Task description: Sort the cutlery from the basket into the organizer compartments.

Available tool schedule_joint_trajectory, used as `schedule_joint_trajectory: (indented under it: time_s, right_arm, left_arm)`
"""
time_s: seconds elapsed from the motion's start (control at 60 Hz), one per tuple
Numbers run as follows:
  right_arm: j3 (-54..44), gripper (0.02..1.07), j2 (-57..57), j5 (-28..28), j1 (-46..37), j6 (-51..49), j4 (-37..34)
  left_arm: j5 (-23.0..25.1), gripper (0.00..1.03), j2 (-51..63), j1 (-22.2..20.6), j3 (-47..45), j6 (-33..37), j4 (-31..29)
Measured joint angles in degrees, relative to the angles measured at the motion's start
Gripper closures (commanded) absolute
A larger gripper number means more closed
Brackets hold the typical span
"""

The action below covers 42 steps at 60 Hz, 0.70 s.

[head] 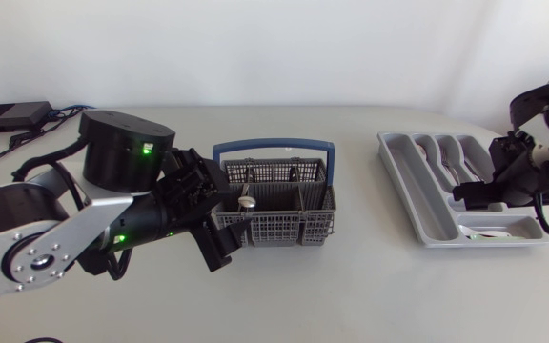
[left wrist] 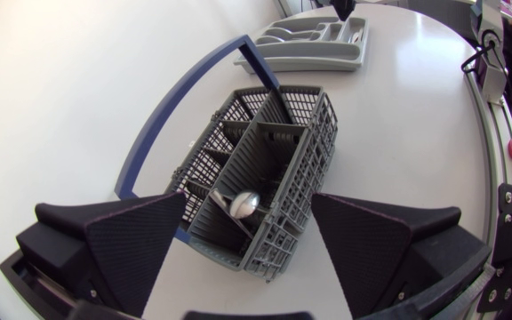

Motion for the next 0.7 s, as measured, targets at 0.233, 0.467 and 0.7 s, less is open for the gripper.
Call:
schedule_joint_trajectory:
  time_s: [0.233,0.467,0.7]
  right_arm:
    - [1.1,0.21,-12.8,-11.5,5.3,0.0,-5.2]
    - [1.4,0.21,-14.0,-14.5,15.8,2.4,-7.0]
    - [1.4,0.21,-15.5,-14.8,25.9,5.6,-6.8]
  left_arm:
    - [0.0,0.06,-2.6,1.1,0.0,0.0,-1.5]
    - [0.3,0.06,-3.6,3.8,0.0,0.0,-3.4]
    - [3.5,0.06,-3.9,7.5,0.1,-1.6,-8.0]
